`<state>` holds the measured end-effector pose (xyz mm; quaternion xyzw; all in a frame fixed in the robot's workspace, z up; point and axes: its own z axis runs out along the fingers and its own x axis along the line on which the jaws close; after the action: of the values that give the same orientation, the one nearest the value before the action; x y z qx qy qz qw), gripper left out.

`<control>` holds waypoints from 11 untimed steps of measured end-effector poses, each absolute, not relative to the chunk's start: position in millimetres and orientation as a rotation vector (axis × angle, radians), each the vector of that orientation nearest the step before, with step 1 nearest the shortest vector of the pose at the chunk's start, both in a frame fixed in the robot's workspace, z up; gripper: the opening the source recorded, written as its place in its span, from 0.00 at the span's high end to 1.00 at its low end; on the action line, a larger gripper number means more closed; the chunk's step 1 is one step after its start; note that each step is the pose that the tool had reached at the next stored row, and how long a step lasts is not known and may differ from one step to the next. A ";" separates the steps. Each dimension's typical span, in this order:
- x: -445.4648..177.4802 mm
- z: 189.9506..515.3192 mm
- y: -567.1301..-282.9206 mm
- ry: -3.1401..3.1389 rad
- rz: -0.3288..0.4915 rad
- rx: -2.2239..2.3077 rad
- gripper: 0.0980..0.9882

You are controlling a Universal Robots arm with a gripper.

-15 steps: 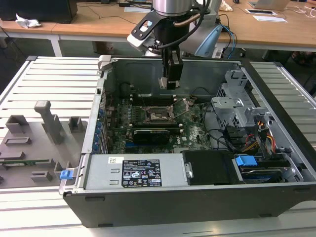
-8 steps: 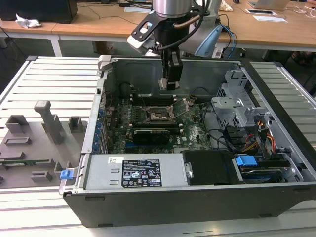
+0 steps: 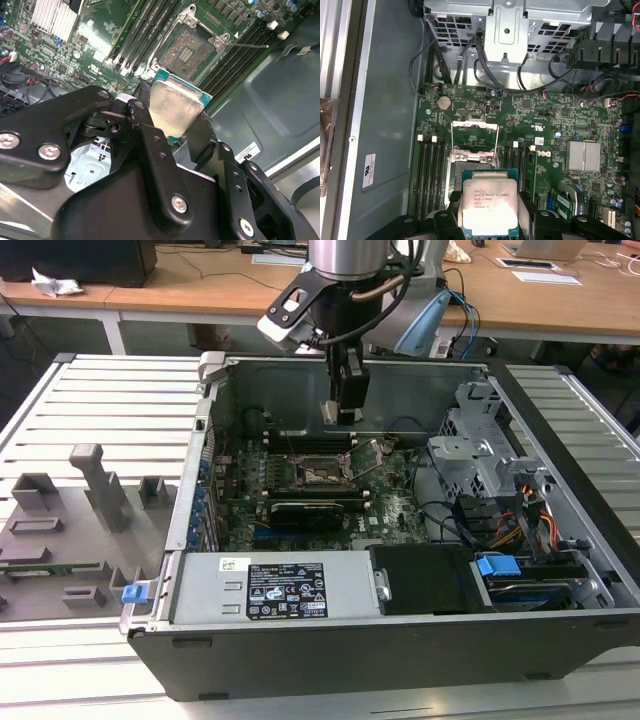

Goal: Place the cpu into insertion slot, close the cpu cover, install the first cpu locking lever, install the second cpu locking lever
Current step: 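Place the cpu into insertion slot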

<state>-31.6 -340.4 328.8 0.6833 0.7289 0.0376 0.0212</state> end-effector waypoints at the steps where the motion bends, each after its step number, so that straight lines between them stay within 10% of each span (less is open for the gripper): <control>1: -31.6 327.6 -340.4 2.260 0.116 2.118 0.52; 11: -31.6 318.6 -340.3 2.263 0.108 2.123 0.52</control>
<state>-31.6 -340.3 318.6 0.6838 0.7286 0.0348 0.0184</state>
